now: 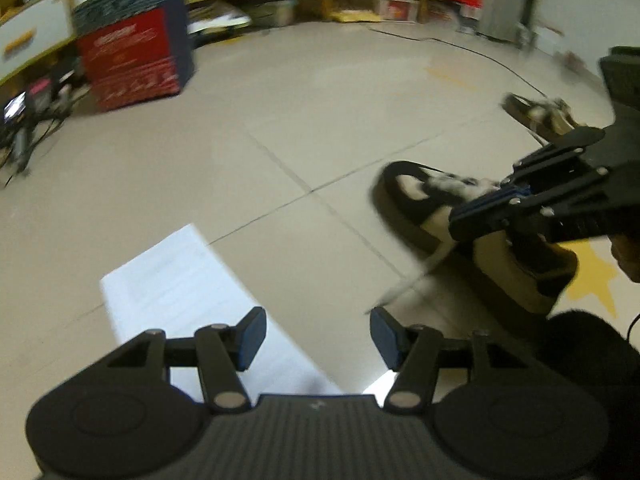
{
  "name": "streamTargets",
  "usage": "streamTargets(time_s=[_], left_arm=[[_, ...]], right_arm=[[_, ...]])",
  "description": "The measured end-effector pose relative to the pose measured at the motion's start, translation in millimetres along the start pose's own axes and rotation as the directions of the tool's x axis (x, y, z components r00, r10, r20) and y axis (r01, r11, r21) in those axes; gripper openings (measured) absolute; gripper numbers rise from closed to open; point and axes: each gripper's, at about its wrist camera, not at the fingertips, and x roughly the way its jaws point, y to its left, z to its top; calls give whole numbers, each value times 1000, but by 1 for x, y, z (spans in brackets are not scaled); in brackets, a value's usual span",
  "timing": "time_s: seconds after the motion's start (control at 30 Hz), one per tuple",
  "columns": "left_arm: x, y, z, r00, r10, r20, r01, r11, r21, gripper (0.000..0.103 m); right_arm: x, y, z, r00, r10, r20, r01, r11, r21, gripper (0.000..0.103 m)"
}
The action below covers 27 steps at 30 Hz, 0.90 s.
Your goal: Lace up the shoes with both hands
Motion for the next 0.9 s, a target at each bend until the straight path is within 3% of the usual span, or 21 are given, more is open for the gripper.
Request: streamTargets(time_s=[0.03,0.07,0.1,0.23,0.43,0.53,0.6,0.63,0.73,0.8,0.87,0.9], left_arm=[[3,-7,2,1000,-8,2,8,1000,29,60],[6,-14,3,1000,-13,6,12,998,61,60],[9,-22,5,1000,-18,10,17,996,93,60],[24,-51,9,999,-45,27,38,972,230,60],[58,-88,8,1000,-7,24,-5,893,450,62],[64,-87,10,1000,-14,16,5,886,464,62],[69,-86,11,1000,-19,11,11,882,471,62],[68,-83,12,1000,-24,8,18,893,449,60],[65,-76,14,998,-57,16,46,916,400,56],[66,-81,15,996,-70,56,40,905,424,56],[65,-88,18,990,-94,104,36,890,454,56],[65,-89,21,987,-113,116,48,889,455,50]], right_arm=[[-4,-5,-7,999,-30,-17,31,997,76,25],[-9,-9,-14,997,-64,-33,69,987,145,36],[-14,-13,-21,997,-73,-35,79,974,211,37],[-25,-18,-34,1000,10,-1,-9,915,403,40],[-43,-31,-42,996,26,80,-64,851,521,40],[-42,-42,-49,993,73,91,-113,804,584,42],[-41,-36,-49,988,119,100,-155,822,549,41],[-40,-30,-44,988,117,100,-152,843,516,41],[-36,-14,-30,998,-19,59,-9,901,433,41],[-38,-15,-26,997,-18,78,-18,897,443,41],[-47,-21,-31,993,31,117,-85,871,484,41],[-52,-23,-33,991,34,130,-95,864,495,41]])
